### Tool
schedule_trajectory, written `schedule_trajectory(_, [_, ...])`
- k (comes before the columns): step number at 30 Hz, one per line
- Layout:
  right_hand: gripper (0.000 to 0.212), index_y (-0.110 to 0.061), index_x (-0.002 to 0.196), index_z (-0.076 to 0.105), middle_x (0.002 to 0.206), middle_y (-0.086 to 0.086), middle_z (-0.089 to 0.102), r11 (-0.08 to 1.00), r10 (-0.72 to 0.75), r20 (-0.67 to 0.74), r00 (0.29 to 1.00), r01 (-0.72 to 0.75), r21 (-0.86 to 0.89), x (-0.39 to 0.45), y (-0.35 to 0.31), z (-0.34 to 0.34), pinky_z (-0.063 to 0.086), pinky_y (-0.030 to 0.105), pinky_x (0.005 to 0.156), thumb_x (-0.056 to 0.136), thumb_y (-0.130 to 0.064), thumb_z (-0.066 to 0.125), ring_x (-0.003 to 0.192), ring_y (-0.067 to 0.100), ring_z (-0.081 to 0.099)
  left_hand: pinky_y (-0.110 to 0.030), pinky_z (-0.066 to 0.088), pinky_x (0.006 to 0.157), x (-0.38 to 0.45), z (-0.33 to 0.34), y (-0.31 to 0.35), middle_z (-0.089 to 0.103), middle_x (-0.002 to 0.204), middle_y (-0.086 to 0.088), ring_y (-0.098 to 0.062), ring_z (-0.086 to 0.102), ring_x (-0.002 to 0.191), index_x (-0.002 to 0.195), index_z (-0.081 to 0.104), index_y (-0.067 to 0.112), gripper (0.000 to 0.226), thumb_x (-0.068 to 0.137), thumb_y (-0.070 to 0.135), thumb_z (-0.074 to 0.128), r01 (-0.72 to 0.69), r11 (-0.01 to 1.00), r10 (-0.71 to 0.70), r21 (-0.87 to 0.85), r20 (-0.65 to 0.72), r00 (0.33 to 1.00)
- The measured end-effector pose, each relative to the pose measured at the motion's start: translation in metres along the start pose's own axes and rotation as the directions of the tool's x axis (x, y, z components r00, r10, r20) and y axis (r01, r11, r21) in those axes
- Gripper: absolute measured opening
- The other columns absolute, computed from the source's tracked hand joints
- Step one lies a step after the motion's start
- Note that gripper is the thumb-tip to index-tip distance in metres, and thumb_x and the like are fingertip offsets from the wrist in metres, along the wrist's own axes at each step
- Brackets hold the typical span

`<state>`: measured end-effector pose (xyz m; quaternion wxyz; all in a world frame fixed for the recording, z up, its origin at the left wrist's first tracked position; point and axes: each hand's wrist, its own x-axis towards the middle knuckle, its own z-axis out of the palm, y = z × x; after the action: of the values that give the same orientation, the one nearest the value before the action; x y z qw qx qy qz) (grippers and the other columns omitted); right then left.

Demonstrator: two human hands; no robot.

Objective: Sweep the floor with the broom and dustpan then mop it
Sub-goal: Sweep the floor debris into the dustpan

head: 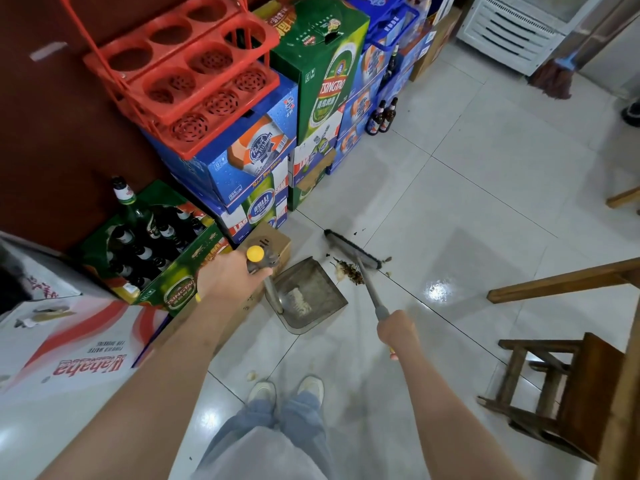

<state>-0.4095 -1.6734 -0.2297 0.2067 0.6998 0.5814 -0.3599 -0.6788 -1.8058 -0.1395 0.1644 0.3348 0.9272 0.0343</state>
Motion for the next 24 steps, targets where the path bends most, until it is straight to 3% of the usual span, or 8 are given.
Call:
schedule_trajectory(3, [0.023, -0.005, 0.103, 0.055, 0.098, 0.012, 0.062, 1.0, 0.012, 0.007, 1.0, -0.012, 0.005, -0.016, 0.025, 0.017, 0.058, 0.044, 0.076, 0.089, -0.018, 0.042, 0.089, 0.037, 0.065, -0.028, 0.048, 0.062, -0.003, 0.0, -0.003, 0.067, 0.08, -0.005, -0.026, 0.065, 0.076, 0.084, 0.06, 0.016, 0.045, 0.079, 0.061, 0.063, -0.003, 1.0, 0.003, -0.009, -0.012, 1.0])
schedule_trajectory(8, [0.031, -0.006, 0.102, 0.064, 0.092, 0.013, 0.065, 0.999, -0.005, -0.048, 0.999, 0.006, 0.039, -0.028, 0.047, 0.03, 0.059, 0.045, 0.073, 0.091, -0.022, 0.04, 0.086, 0.037, 0.066, -0.029, 0.053, 0.063, -0.004, 0.004, -0.006, 0.067, 0.078, -0.005, -0.026, 0.065, 0.074, 0.083, 0.06, 0.017, 0.045, 0.078, 0.062, 0.063, -0.029, 0.999, 0.028, -0.039, -0.011, 1.0])
schedule_trajectory(16, [0.023, -0.007, 0.106, 0.052, 0.108, 0.014, 0.062, 0.997, -0.003, -0.098, 0.995, 0.01, 0.077, -0.006, -0.002, 0.001, 0.056, 0.044, 0.083, 0.092, -0.023, 0.043, 0.096, 0.038, 0.066, -0.028, 0.054, 0.059, -0.001, 0.008, -0.006, 0.063, 0.07, -0.001, -0.021, 0.062, 0.066, 0.079, 0.056, 0.019, 0.045, 0.079, 0.064, 0.06, -0.005, 1.0, 0.005, 0.0, 0.025, 1.0])
schedule_trajectory(21, [0.014, -0.006, 0.103, 0.048, 0.082, 0.009, 0.052, 0.997, 0.003, -0.053, 0.999, 0.0, 0.075, 0.012, -0.024, -0.013, 0.059, 0.043, 0.069, 0.09, -0.011, 0.045, 0.085, 0.038, 0.067, -0.03, 0.057, 0.06, 0.003, 0.012, -0.008, 0.063, 0.07, 0.001, -0.019, 0.063, 0.065, 0.081, 0.056, 0.021, 0.044, 0.079, 0.064, 0.06, -0.001, 1.0, 0.001, -0.01, 0.035, 0.999])
schedule_trajectory(24, [0.017, -0.004, 0.105, 0.048, 0.081, 0.009, 0.049, 0.999, 0.013, -0.018, 1.0, -0.012, 0.044, 0.008, -0.02, -0.008, 0.059, 0.043, 0.064, 0.088, -0.007, 0.044, 0.081, 0.038, 0.065, -0.03, 0.057, 0.06, 0.004, 0.011, -0.009, 0.063, 0.069, 0.001, -0.018, 0.063, 0.064, 0.079, 0.057, 0.021, 0.043, 0.078, 0.064, 0.06, -0.002, 1.0, 0.003, -0.015, 0.029, 1.0])
